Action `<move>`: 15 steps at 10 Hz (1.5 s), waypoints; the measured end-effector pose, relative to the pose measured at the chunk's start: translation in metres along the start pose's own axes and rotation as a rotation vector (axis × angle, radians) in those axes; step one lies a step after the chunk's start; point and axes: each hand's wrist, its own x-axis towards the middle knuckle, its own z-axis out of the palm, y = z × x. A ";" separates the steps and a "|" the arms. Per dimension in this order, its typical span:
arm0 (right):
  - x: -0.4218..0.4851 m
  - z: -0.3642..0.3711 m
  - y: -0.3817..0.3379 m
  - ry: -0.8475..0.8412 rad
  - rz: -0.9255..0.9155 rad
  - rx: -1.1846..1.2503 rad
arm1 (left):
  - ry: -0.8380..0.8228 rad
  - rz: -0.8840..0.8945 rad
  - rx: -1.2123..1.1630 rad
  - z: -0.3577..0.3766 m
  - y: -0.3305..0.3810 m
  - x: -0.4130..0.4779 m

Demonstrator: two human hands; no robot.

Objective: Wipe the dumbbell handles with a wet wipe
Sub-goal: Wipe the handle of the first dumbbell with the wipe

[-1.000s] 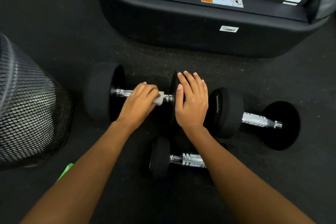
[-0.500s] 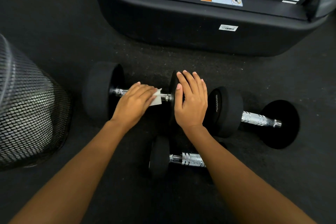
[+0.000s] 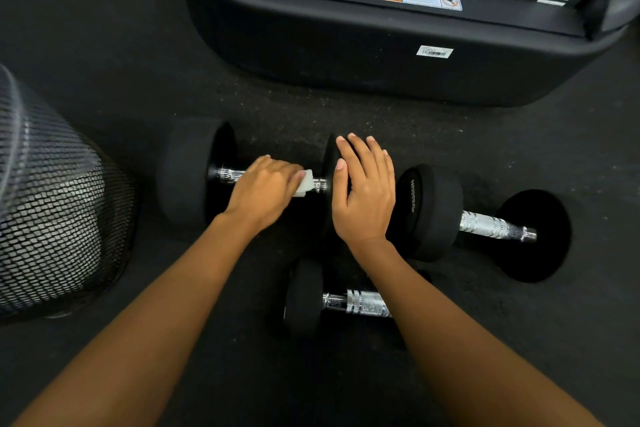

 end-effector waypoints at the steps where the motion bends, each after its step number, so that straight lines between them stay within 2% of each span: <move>1: 0.000 0.000 0.000 -0.003 0.000 -0.003 | -0.041 -0.102 0.058 0.002 0.009 0.009; 2: 0.000 0.000 0.000 -0.002 -0.004 -0.002 | -0.100 -0.086 0.034 0.005 0.020 0.016; 4: 0.000 -0.001 -0.001 -0.002 -0.006 0.003 | -0.122 0.112 -0.096 -0.003 0.001 0.000; 6: 0.000 0.000 0.000 -0.005 -0.006 -0.002 | -0.083 0.024 -0.073 0.005 0.013 0.010; 8: 0.000 0.000 0.000 -0.003 -0.009 0.001 | -0.060 0.183 -0.164 0.004 0.001 -0.001; 12: 0.001 -0.001 0.000 -0.016 -0.005 -0.014 | 0.118 0.167 -0.079 0.008 0.021 -0.006; 15: 0.000 0.001 0.000 -0.004 -0.002 -0.010 | 0.220 0.161 -0.122 0.008 -0.005 -0.025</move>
